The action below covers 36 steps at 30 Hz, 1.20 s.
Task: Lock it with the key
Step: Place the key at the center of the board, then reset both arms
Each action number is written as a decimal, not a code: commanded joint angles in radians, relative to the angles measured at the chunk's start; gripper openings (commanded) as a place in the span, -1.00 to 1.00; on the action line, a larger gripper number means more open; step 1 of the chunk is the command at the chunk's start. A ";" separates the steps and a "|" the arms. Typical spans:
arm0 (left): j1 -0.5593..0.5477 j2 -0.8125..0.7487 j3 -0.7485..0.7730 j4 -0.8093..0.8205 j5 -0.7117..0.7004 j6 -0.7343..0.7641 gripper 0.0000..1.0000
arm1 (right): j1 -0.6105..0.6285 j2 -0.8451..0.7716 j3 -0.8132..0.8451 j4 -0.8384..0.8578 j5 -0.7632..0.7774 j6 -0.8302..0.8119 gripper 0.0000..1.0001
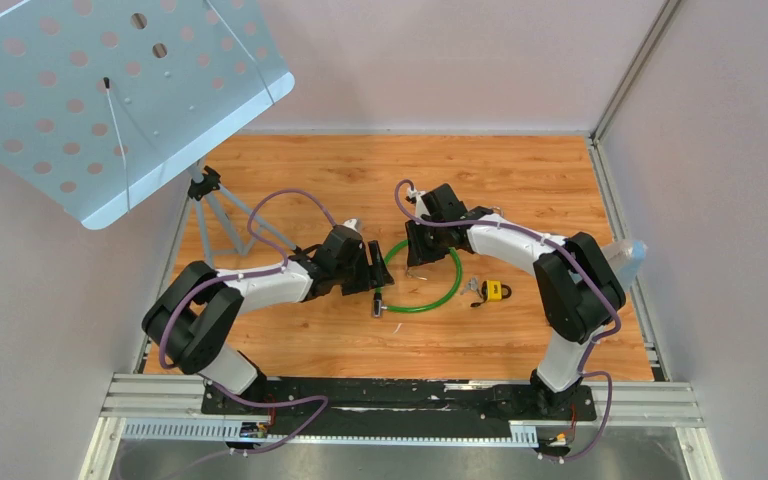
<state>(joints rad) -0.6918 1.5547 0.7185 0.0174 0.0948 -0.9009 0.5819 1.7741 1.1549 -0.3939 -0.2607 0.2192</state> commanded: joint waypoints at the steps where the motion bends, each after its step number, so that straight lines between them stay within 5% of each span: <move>1: 0.000 -0.098 -0.025 -0.059 -0.087 0.035 0.58 | 0.002 -0.001 0.045 -0.032 0.001 -0.008 -0.45; 4: 0.000 -0.167 -0.026 -0.124 -0.149 0.043 0.85 | 0.002 -0.010 0.038 -0.041 0.015 0.000 -0.35; 10: -0.025 -0.450 -0.002 -0.319 -0.273 0.057 0.99 | 0.003 -0.204 -0.004 -0.043 0.092 0.040 -0.08; 17: -0.129 -0.797 0.091 -0.543 -0.430 0.244 1.00 | 0.004 -0.675 -0.080 -0.044 0.315 0.022 0.62; 19: -0.135 -0.888 0.104 -0.579 -0.438 0.269 1.00 | 0.003 -0.804 -0.091 -0.042 0.371 0.016 0.97; 29: -0.135 -1.166 0.134 -0.693 -0.558 0.301 1.00 | 0.002 -1.297 -0.126 0.089 0.564 -0.023 1.00; 36: -0.137 -1.181 0.219 -0.767 -0.636 0.327 1.00 | 0.003 -1.427 -0.164 0.190 0.677 -0.076 1.00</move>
<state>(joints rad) -0.8253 0.3779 0.8772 -0.7017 -0.4629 -0.6140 0.5819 0.3622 1.0092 -0.2771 0.3317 0.1879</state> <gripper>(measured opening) 0.997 0.998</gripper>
